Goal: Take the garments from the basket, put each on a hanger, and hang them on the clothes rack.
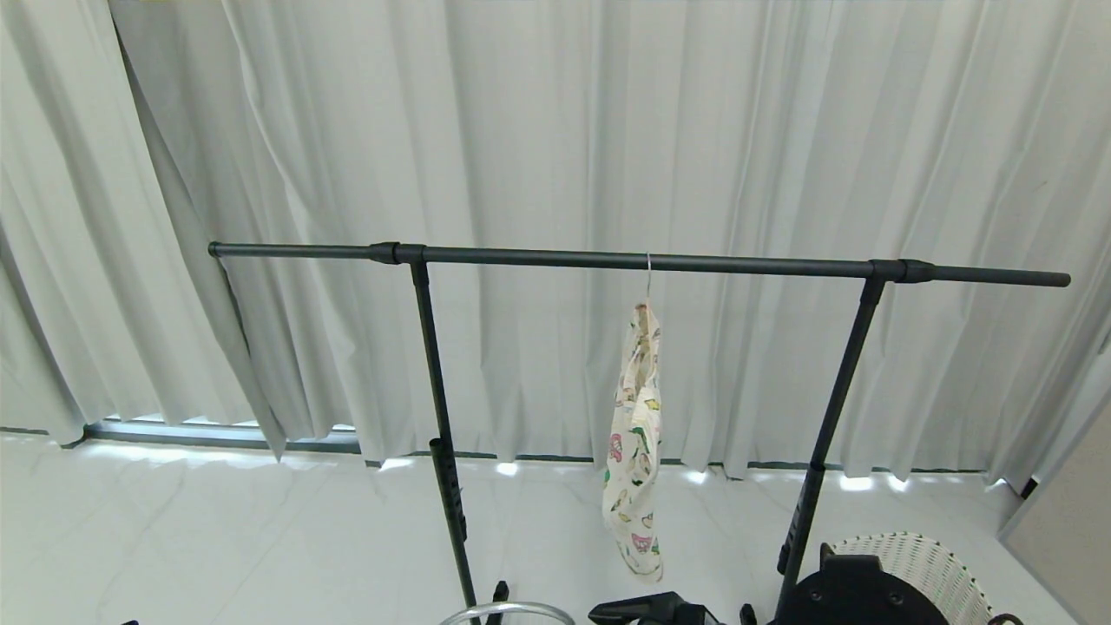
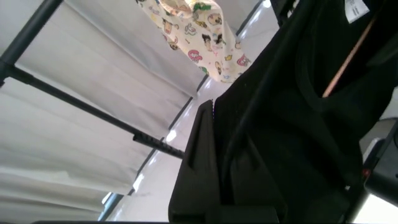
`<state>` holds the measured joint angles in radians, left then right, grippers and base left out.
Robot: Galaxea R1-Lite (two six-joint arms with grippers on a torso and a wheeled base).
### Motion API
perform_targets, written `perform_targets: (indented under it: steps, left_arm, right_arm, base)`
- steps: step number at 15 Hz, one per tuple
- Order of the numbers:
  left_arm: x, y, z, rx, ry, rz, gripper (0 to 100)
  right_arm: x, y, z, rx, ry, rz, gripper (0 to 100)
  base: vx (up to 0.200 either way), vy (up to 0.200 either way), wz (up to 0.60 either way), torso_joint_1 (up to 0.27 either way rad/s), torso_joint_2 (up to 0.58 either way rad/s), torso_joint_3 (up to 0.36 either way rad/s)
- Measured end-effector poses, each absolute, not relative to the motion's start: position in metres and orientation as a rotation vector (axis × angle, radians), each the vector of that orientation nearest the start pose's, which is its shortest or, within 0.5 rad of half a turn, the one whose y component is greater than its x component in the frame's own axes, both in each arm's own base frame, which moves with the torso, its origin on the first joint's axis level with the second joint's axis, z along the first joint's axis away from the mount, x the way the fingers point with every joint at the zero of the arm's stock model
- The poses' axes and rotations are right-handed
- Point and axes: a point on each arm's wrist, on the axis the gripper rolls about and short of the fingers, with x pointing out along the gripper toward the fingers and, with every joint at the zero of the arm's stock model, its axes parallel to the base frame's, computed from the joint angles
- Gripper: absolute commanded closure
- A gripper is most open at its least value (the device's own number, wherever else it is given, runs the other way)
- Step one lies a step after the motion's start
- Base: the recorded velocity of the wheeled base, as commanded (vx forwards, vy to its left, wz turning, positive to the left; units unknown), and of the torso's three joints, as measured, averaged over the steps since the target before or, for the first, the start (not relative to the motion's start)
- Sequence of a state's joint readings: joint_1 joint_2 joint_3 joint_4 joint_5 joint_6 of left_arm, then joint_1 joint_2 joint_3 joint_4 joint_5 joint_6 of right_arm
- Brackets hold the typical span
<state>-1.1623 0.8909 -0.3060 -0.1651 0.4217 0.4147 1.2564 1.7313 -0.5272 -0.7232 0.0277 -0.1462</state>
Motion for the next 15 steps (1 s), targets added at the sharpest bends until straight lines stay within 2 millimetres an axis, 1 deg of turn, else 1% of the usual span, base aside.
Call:
perform_targets:
  steps: [6,7,11,15]
  left_arm:
    - [0.044,-0.079,0.158,0.699,0.148,-0.79,100]
    - [0.044,-0.079,0.158,0.698,0.148,-0.789,0]
    - [0.044,-0.079,0.158,0.695,0.148,-0.789,0]
    - [0.044,-0.078,0.159,0.686,0.146,-0.785,0]
  right_arm:
    - [0.084,0.259,0.113,-0.421,0.324,1.289,100]
    - [0.084,0.259,0.113,-0.421,0.324,1.289,100]
    - [0.083,0.258,0.116,-0.419,0.313,1.288,100]
    - [0.085,0.251,0.123,-0.41,0.294,1.269,100]
  base:
    - [0.0,0.0,0.0,0.0,0.0,0.0]
    - [0.0,0.0,0.0,0.0,0.0,0.0]
    - [0.0,0.0,0.0,0.0,0.0,0.0]
    - [0.0,0.0,0.0,0.0,0.0,0.0]
